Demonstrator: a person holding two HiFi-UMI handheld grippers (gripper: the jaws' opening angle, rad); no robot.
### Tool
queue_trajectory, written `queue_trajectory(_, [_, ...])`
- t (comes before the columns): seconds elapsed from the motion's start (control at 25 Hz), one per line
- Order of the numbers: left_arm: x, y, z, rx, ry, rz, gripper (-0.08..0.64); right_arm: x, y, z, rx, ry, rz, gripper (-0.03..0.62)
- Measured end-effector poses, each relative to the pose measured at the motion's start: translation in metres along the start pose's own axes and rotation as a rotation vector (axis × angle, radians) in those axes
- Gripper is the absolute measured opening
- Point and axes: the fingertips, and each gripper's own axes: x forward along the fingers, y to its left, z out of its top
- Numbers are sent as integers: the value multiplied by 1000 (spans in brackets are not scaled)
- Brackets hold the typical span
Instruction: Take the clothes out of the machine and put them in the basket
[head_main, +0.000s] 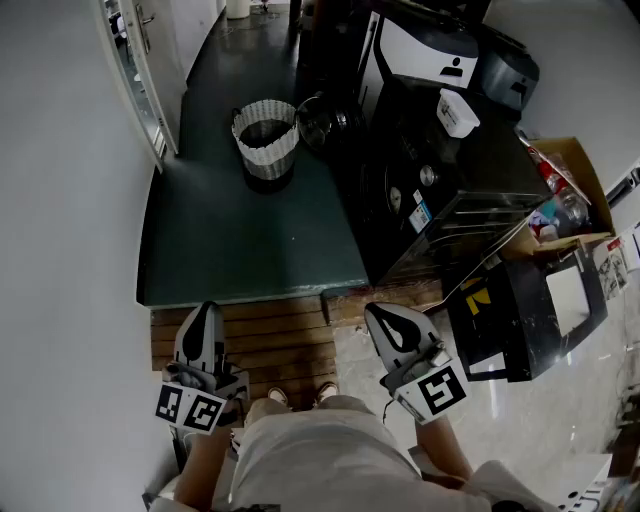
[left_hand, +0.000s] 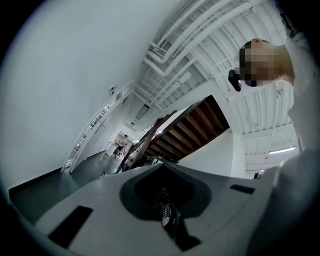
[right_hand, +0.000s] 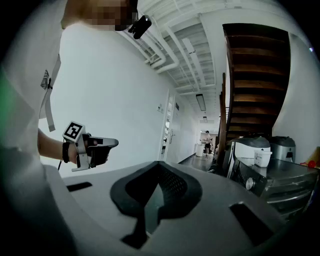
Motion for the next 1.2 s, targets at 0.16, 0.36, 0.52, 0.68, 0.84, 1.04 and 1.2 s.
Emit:
queue_trajectory(0.16, [3,-3,-4,0,3,0,11,-2,-3,-6,-4,20,10,14])
queue_trajectory(0.36, [8,-6,-7,-2,6,1,11,3,-2,-8,5,30,61,14])
queue_trajectory(0.52, [9,-4,-9,-3,8,8,11,6,7,-6,70,-12,151,15])
queue_trajectory(0.68, [10,-3,-11,0,10,17,11,11,1,-10,60,-1,139,34])
queue_trajectory(0.84, [8,5,-11,0,10,33,11,19,-3,-14,51,4,114,181])
queue_trajectory(1.04, [4,16,-5,-2,15,42,11,32,-9,-10,78,-5,56,317])
queue_trajectory(1.2, [-4,37,5,-6,28,38,11,49,-6,-2,86,-13,6,388])
